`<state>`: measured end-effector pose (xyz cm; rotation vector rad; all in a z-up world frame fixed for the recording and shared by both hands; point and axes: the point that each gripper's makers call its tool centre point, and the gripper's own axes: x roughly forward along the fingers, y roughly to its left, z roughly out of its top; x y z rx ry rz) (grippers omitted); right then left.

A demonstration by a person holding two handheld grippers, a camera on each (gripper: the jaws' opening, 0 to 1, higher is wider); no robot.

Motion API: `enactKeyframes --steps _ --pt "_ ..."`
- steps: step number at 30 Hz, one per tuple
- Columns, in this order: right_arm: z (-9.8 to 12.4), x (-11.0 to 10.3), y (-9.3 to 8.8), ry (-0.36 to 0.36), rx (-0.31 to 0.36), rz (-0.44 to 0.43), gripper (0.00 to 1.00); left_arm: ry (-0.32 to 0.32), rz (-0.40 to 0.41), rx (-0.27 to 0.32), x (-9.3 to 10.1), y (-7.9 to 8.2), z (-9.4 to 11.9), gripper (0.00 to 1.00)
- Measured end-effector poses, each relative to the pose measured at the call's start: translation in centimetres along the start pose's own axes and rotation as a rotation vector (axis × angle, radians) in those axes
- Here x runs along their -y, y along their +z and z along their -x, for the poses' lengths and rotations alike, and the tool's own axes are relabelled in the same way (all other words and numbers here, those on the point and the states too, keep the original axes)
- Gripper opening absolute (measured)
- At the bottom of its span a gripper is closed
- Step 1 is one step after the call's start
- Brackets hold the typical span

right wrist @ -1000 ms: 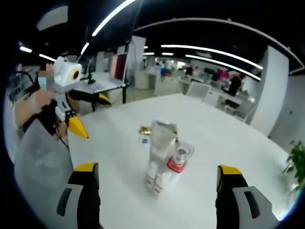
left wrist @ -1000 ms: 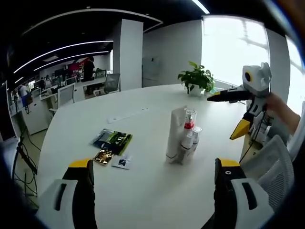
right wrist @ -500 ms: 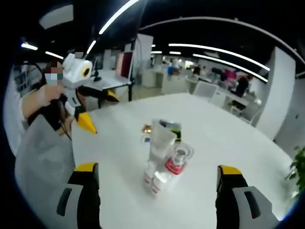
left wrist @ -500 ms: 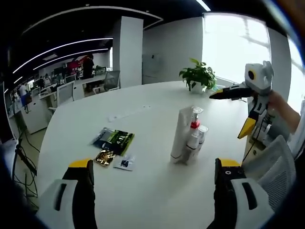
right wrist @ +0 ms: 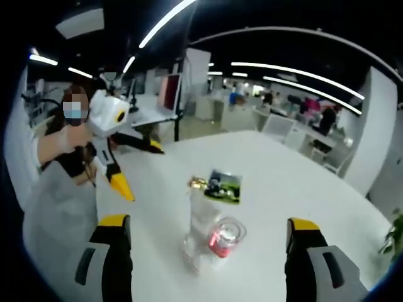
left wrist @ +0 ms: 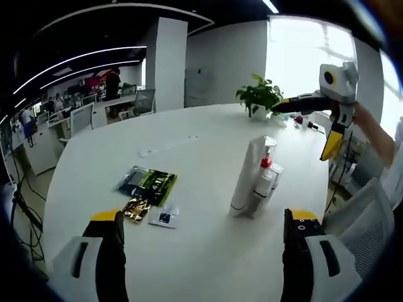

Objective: Arrange the skincare products in the storage area until every visible bottle or jar stands upright without overlapping.

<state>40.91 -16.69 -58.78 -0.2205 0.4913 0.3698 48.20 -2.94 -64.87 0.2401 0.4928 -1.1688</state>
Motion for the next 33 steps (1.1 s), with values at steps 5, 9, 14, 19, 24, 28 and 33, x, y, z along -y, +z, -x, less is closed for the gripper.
enactKeyframes --steps 5,9,14,19,24,28,33 --pt "-1.6 0.4 0.8 0.026 -0.011 -0.009 1.00 0.031 -0.001 -0.004 -0.9 -0.4 -0.1 0.99" --pt "-3.0 0.2 1.4 0.069 -0.030 -0.016 1.00 0.050 -0.002 -0.003 -1.5 -0.8 -0.2 0.99" --pt "-4.2 0.4 2.6 0.100 -0.033 -0.025 0.99 0.049 0.007 -0.001 -1.5 -1.3 -0.4 0.99" --pt "-5.6 1.3 4.0 0.101 -0.038 -0.007 0.97 0.052 -0.043 -0.022 -1.3 -1.5 -0.3 0.99" --pt "-7.4 1.9 4.4 0.113 -0.055 -0.022 0.95 0.054 -0.027 -0.003 -1.6 -1.4 0.1 0.99" --pt "-9.0 2.3 5.0 0.114 -0.063 -0.023 0.94 0.087 -0.036 -0.020 -2.4 -1.9 0.6 0.99" --pt "-11.5 2.6 5.3 0.133 -0.086 -0.027 0.90 0.088 -0.034 -0.008 -2.6 -1.7 0.7 0.99"
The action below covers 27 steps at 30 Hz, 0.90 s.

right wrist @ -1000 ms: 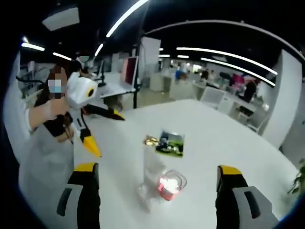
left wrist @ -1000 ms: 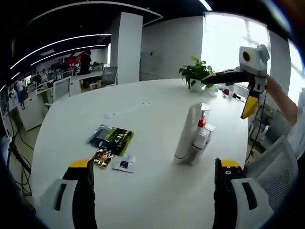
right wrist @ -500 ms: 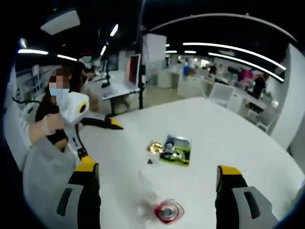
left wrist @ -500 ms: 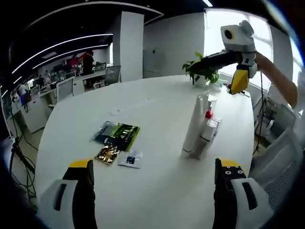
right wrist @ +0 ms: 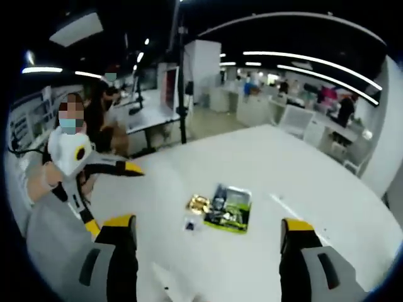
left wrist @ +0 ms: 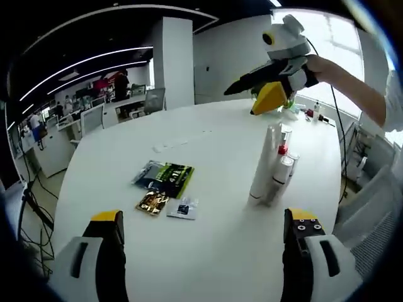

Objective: Arrange the skincare products in the storage area until every visible bottle or jar stands upright without overlapping.

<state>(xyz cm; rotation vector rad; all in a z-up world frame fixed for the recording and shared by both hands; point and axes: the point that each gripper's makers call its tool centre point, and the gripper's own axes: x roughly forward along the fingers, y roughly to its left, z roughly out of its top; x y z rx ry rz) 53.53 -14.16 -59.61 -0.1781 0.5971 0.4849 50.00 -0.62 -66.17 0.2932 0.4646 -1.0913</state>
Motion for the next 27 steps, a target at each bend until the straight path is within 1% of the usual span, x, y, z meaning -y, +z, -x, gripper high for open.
enactKeyframes --steps 2,3,5,9,12,15,16,18,20,21,23,24,25,27 --pt "-1.0 0.2 -0.1 0.004 -0.005 -0.006 0.88 0.003 -0.001 -0.006 -0.1 -0.1 0.0 0.99" --pt "-1.7 0.8 -0.2 0.010 -0.015 -0.018 0.87 0.007 -0.006 -0.013 -0.2 -0.3 0.0 0.99" --pt "-2.5 1.2 -0.3 0.013 -0.026 -0.023 0.87 0.013 -0.007 -0.019 -0.3 -0.4 0.1 0.99" --pt "-4.1 1.9 -0.9 0.023 -0.063 -0.014 0.85 0.019 -0.009 -0.015 -0.5 -0.4 0.3 0.99" --pt "-5.5 2.7 -1.8 0.035 -0.112 -0.009 0.77 0.021 -0.008 -0.012 -0.4 -0.2 0.4 0.99" --pt "-6.4 3.2 -2.5 0.049 -0.141 0.000 0.78 0.020 -0.009 -0.003 -0.3 0.0 0.5 0.99" --pt "-6.8 3.4 -2.9 0.051 -0.156 0.000 0.77 0.021 -0.009 0.000 -0.4 0.0 0.5 0.99" --pt "-7.4 3.8 -3.2 0.054 -0.168 -0.002 0.76 0.022 -0.007 -0.003 -0.4 0.0 0.5 0.99" --pt "-8.0 4.0 -3.9 0.065 -0.199 0.003 0.75 0.027 -0.010 -0.007 -0.5 -0.1 0.6 0.99" --pt "-8.4 4.1 -4.4 0.068 -0.217 0.006 0.73 0.026 -0.011 -0.008 -0.5 -0.2 0.6 0.99" --pt "-9.0 4.6 -4.8 0.061 -0.223 0.001 0.65 0.017 -0.003 -0.009 -0.3 -0.1 0.7 0.99" --pt "-9.4 4.8 -5.3 0.070 -0.240 0.000 0.62 0.006 0.013 0.007 -0.1 0.3 0.7 0.99" --pt "-9.6 4.7 -5.7 0.073 -0.251 -0.006 0.62 0.004 0.019 0.025 0.0 0.6 0.8 0.99" --pt "-10.0 5.0 -6.0 0.067 -0.261 -0.003 0.61 0.005 0.018 0.030 0.0 0.7 0.9 0.99"
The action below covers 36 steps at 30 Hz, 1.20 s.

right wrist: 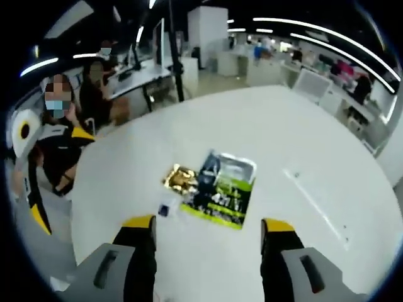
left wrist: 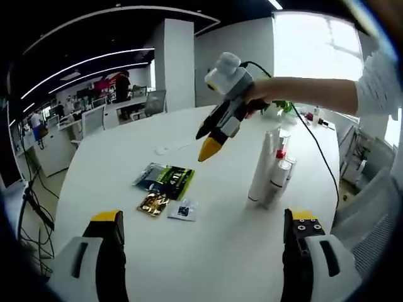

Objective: Arrange the skincare products in the storage area until every visible bottle or jar stands upright without overlapping.

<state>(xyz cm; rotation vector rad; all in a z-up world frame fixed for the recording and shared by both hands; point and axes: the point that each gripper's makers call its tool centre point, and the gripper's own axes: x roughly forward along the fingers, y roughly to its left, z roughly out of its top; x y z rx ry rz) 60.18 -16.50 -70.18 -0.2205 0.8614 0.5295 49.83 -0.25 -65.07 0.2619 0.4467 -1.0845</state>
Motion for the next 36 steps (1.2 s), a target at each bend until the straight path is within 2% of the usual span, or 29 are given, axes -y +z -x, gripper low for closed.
enactKeyframes --steps 5,13,17,19,22,25,29,36 --pt "-1.4 1.0 -1.0 0.001 -0.051 0.008 0.51 0.005 0.012 0.019 0.0 0.3 0.1 0.99" --pt "-2.7 0.6 -2.1 -0.001 -0.084 -0.015 0.39 -0.018 0.005 -0.006 0.6 -0.4 -0.1 0.99" --pt "-3.8 1.8 -2.1 -0.035 -0.080 -0.015 0.27 -0.016 0.010 -0.013 0.3 -0.8 -0.2 0.99" --pt "-4.3 2.4 -2.2 -0.041 -0.082 -0.024 0.26 -0.006 0.010 -0.024 0.0 -1.0 -0.2 0.99" --pt "-4.8 2.1 -2.1 -0.019 -0.076 -0.054 0.25 -0.003 0.010 -0.024 -0.1 -1.1 -0.3 0.99" --pt "-5.5 1.9 -2.4 -0.012 -0.085 -0.068 0.19 0.000 0.002 -0.020 -0.1 -0.9 -0.2 0.99" --pt "-6.8 3.5 -2.6 -0.025 -0.102 -0.066 0.18 0.025 -0.032 -0.040 -0.5 -1.4 -0.4 0.99" --pt "-7.9 5.1 -2.1 -0.041 -0.095 -0.086 0.13 0.018 -0.023 -0.042 -0.6 -1.2 0.0 0.99"
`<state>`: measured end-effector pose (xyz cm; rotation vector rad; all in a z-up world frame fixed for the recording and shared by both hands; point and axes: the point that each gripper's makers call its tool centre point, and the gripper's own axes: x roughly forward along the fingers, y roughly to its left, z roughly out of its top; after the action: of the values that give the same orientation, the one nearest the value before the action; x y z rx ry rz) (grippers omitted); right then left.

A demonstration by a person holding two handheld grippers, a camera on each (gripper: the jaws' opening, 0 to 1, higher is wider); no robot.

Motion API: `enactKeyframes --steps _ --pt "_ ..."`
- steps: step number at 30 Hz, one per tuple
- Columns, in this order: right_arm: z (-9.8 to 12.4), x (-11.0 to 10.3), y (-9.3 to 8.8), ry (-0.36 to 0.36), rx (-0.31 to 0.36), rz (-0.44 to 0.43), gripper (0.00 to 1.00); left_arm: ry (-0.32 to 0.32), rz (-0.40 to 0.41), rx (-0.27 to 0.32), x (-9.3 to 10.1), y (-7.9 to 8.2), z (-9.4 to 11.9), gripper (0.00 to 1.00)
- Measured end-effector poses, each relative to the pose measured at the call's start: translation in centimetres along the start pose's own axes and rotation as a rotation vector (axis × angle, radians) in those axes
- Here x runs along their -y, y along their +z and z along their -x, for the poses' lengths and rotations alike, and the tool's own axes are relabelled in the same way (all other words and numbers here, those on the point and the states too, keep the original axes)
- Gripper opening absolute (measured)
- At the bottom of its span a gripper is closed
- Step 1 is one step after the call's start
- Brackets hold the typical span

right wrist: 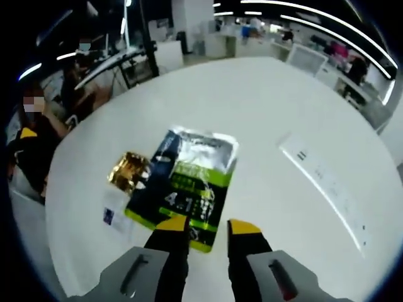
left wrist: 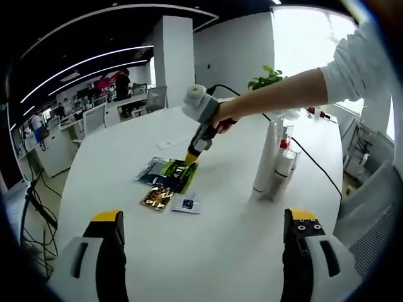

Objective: Arrange the skincare products in the storage area until every visible bottle or jar stands upright without overlapping.

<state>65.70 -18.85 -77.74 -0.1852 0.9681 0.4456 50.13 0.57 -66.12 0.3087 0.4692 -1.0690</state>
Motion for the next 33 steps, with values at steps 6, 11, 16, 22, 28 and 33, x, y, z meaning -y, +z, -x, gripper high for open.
enactKeyframes --steps 6,11,16,22,28,33 --pt "-1.0 0.4 -0.1 0.010 0.010 -0.015 0.12 -0.004 -0.001 -0.004 0.3 -0.1 -0.1 0.99" --pt "-1.8 0.6 0.3 0.008 0.018 -0.051 0.12 -0.004 -0.004 -0.006 0.2 -0.1 -0.1 0.99" --pt "-1.8 1.2 1.0 0.006 0.039 -0.072 0.08 -0.002 0.003 -0.002 0.1 -0.1 -0.1 0.99" --pt "-2.4 0.6 1.7 0.008 0.034 -0.014 0.03 -0.009 -0.002 -0.014 0.3 -0.3 -0.2 0.99" --pt "-3.2 0.5 2.2 0.026 0.020 0.000 0.00 -0.004 0.001 -0.017 0.1 -0.4 0.0 0.99" --pt "-3.3 0.4 2.2 0.031 0.017 -0.018 0.00 -0.002 0.003 -0.018 0.2 -0.3 0.0 0.99"
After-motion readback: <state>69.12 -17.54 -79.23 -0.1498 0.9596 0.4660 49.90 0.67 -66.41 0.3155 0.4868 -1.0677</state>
